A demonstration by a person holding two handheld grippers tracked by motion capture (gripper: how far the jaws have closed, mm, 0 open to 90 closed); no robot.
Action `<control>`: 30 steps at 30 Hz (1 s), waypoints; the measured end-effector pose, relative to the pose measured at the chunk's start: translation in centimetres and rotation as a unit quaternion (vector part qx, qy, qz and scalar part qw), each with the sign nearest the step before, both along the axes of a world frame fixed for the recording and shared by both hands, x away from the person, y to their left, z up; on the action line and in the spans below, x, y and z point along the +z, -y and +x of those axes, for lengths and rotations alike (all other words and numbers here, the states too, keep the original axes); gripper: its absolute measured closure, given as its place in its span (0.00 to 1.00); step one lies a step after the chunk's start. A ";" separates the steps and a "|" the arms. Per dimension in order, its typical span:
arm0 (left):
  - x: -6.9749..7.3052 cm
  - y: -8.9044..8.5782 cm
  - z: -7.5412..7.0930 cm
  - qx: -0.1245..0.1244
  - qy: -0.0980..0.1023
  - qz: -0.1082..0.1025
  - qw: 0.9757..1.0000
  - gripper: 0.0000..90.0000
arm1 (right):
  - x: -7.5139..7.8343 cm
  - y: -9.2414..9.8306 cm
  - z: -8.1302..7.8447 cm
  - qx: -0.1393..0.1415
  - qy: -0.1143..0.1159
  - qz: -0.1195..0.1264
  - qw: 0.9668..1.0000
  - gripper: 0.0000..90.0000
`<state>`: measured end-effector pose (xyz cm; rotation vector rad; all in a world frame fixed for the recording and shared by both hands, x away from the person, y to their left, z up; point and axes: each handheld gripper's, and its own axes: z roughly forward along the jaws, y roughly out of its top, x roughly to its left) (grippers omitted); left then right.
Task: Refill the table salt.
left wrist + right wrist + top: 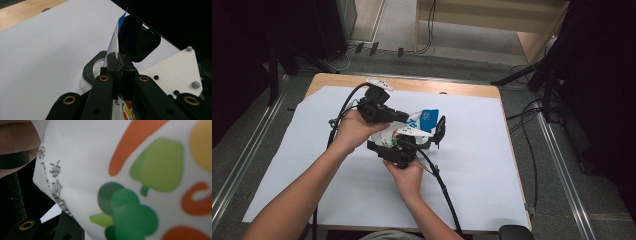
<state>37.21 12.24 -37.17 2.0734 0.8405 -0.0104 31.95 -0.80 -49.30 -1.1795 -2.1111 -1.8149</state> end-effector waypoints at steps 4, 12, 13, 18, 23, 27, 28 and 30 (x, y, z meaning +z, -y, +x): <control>0.0 0.0 0.0 0.000 -0.001 0.001 1.000 0.99 | 0.0 0.0 0.0 0.000 0.000 0.000 1.000 0.65; 0.0 0.0 0.0 0.000 -0.003 0.000 1.000 0.99 | 0.1 0.0 0.0 0.001 -0.001 -0.001 1.000 0.65; 0.0 0.1 0.0 0.001 -0.002 0.000 1.000 0.99 | 0.1 0.0 0.0 0.001 -0.001 0.000 1.000 0.65; 0.0 0.1 0.0 0.001 -0.001 -0.002 1.000 0.99 | 0.1 0.1 0.0 0.000 -0.002 -0.001 1.000 0.65; 0.1 0.1 0.0 0.000 -0.002 -0.001 1.000 0.99 | 0.1 0.1 0.0 -0.001 -0.002 0.001 1.000 0.65; 0.2 0.2 0.0 -0.001 0.002 0.001 1.000 0.99 | 0.2 0.1 0.0 -0.003 -0.002 0.003 1.000 0.65; 0.2 0.2 -0.1 0.001 0.003 0.001 1.000 0.99 | 0.2 0.1 0.0 -0.003 -0.003 0.003 1.000 0.65; 0.2 0.3 -0.1 0.002 0.004 -0.001 1.000 0.99 | 0.2 0.1 0.0 -0.005 -0.003 0.005 1.000 0.65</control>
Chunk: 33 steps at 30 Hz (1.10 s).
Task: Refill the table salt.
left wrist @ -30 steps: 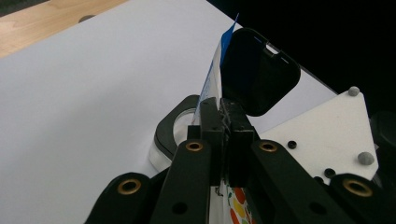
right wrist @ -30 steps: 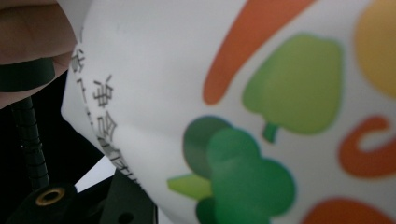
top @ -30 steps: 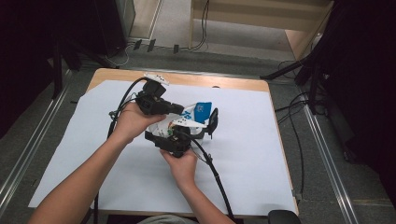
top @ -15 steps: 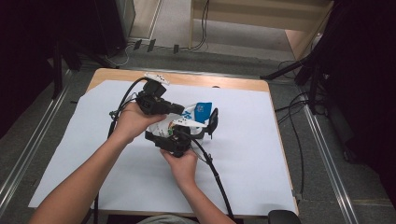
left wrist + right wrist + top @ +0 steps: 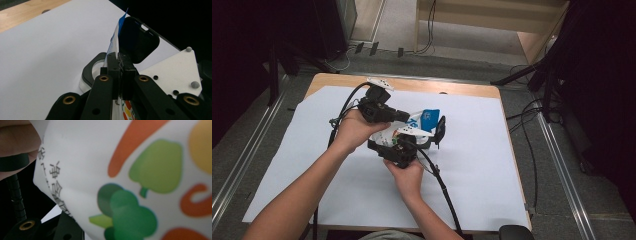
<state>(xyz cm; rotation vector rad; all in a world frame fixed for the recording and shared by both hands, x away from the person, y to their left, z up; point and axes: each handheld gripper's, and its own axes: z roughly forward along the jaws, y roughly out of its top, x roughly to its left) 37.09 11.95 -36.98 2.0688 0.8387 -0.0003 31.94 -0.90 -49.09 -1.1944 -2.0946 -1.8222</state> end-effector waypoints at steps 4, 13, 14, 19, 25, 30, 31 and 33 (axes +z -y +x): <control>0.0 0.1 0.0 0.001 0.000 0.001 1.000 0.99 | -0.1 0.0 0.1 -0.002 -0.001 0.001 1.000 0.65; 0.0 0.1 0.0 0.002 -0.001 0.006 1.000 0.99 | -0.4 0.1 0.1 -0.001 -0.012 0.021 1.000 0.65; 0.0 0.1 0.0 0.000 -0.001 0.007 1.000 0.99 | -0.4 0.1 0.0 -0.001 -0.012 0.022 1.000 0.66; 0.1 0.0 0.0 0.003 -0.001 0.004 1.000 1.00 | -0.4 0.1 0.0 -0.005 -0.012 0.022 1.000 0.66; 0.1 -0.1 0.1 0.009 -0.004 0.004 1.000 1.00 | -0.4 0.1 -0.1 -0.004 -0.015 0.024 1.000 0.66; 0.2 0.1 0.2 0.012 -0.005 0.008 1.000 1.00 | -0.2 0.1 0.0 0.001 -0.016 0.024 1.000 0.66; 0.3 0.1 0.2 0.012 -0.005 0.009 1.000 1.00 | -0.2 0.1 0.0 0.002 -0.015 0.023 1.000 0.66; 0.4 0.2 0.2 0.013 -0.007 0.011 1.000 1.00 | -0.1 0.0 0.1 0.002 -0.015 0.020 1.000 0.65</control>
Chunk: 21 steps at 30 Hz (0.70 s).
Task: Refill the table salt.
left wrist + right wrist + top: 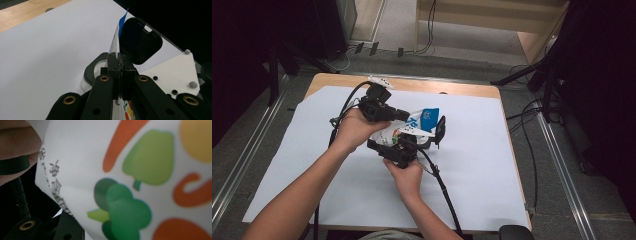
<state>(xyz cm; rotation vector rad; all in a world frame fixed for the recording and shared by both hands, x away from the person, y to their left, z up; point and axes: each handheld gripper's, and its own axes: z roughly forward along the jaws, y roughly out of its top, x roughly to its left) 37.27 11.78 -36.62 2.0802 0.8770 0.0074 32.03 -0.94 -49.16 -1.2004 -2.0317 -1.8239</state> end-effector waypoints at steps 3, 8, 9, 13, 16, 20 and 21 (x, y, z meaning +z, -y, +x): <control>0.1 0.1 0.0 -0.001 -0.002 0.001 1.000 1.00 | 0.1 -0.1 0.1 0.000 0.003 -0.006 1.000 0.65; 0.0 0.1 0.2 0.000 -0.003 0.001 1.000 0.99 | 0.1 0.0 0.2 0.002 -0.004 -0.003 1.000 0.66; 0.0 0.1 0.2 -0.001 -0.004 0.001 1.000 0.99 | 0.1 0.1 0.2 0.003 -0.009 0.002 1.000 0.66; 0.0 0.0 0.2 -0.004 -0.003 -0.003 1.000 0.99 | 0.1 0.1 0.2 0.001 -0.009 0.005 1.000 0.66; 0.0 0.0 0.2 -0.004 -0.003 0.001 1.000 0.99 | 0.1 0.0 0.2 0.000 -0.010 0.006 1.000 0.66; 0.0 0.0 0.3 -0.001 -0.005 0.002 1.000 0.99 | 0.1 0.0 0.3 0.003 -0.012 0.008 1.000 0.66; 0.0 0.0 0.3 0.000 -0.005 0.003 1.000 0.99 | 0.1 0.0 0.3 0.003 -0.012 0.008 1.000 0.66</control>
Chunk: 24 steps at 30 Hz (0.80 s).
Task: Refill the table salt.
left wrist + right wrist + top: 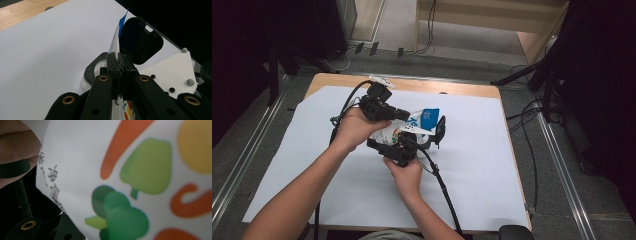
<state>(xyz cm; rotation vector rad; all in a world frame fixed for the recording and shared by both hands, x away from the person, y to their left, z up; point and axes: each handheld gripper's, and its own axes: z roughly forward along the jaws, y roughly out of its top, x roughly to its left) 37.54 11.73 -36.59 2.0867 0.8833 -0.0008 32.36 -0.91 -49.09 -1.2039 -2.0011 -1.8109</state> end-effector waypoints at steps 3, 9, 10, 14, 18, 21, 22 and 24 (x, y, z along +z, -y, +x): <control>0.1 0.0 0.0 -0.001 0.002 0.003 1.000 0.99 | 0.1 0.0 0.1 0.003 0.002 -0.001 1.000 0.66; 0.2 0.0 0.0 0.000 0.003 0.000 1.000 0.99 | 0.2 0.0 0.1 0.005 0.005 -0.003 1.000 0.66; 0.2 0.0 -0.1 0.001 0.005 0.001 1.000 0.99 | 0.2 0.0 0.1 0.005 0.006 -0.003 1.000 0.66; 0.2 0.1 0.0 -0.001 0.005 0.006 1.000 0.99 | 0.2 0.0 0.2 0.006 0.004 -0.005 1.000 0.66; 0.1 0.0 0.0 -0.001 0.004 0.006 1.000 0.99 | 0.1 -0.1 0.2 0.008 0.002 -0.007 1.000 0.66; 0.0 0.0 -0.1 0.000 0.005 0.007 1.000 0.99 | 0.1 -0.1 0.1 0.009 0.003 -0.010 1.000 0.66; -0.1 0.0 -0.1 -0.001 0.005 0.004 1.000 0.99 | 0.1 -0.1 0.1 0.009 0.004 -0.012 1.000 0.66; -0.1 -0.1 -0.2 0.000 0.005 0.002 1.000 0.99 | 0.1 -0.1 0.1 0.010 0.008 -0.016 1.000 0.66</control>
